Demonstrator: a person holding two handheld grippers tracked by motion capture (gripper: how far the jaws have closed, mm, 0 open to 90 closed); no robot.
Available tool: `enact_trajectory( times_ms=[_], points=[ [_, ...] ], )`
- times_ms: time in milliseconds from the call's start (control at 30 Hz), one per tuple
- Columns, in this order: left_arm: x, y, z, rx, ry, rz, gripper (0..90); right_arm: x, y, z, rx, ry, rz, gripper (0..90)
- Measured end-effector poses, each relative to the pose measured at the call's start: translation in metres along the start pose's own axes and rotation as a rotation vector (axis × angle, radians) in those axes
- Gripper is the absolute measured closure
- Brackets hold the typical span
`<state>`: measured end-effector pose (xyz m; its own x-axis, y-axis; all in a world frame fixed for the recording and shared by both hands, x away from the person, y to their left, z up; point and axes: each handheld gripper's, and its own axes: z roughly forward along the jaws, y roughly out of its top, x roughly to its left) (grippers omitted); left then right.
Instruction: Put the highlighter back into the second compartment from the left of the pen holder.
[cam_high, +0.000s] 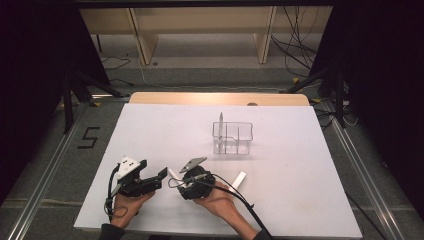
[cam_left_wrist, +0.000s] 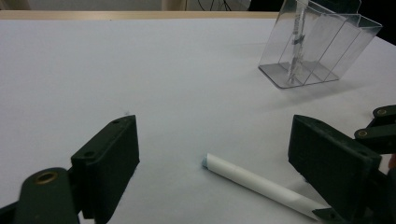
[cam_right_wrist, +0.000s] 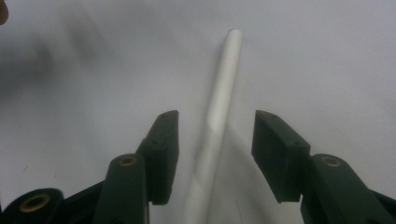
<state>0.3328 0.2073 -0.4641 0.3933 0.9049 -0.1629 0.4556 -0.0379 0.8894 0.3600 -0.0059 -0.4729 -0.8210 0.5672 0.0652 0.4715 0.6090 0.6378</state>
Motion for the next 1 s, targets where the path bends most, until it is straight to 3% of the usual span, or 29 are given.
enact_trajectory(
  times_ms=[633,1000],
  points=[
    [0.001,0.000,0.000,-0.003,0.014,-0.007,15.9,0.002,-0.001,0.011,0.054,-0.005,-0.002,65.2],
    [0.001,0.000,0.000,-0.002,0.015,-0.007,15.9,0.005,0.000,0.012,0.067,-0.035,-0.019,72.4]
  ],
)
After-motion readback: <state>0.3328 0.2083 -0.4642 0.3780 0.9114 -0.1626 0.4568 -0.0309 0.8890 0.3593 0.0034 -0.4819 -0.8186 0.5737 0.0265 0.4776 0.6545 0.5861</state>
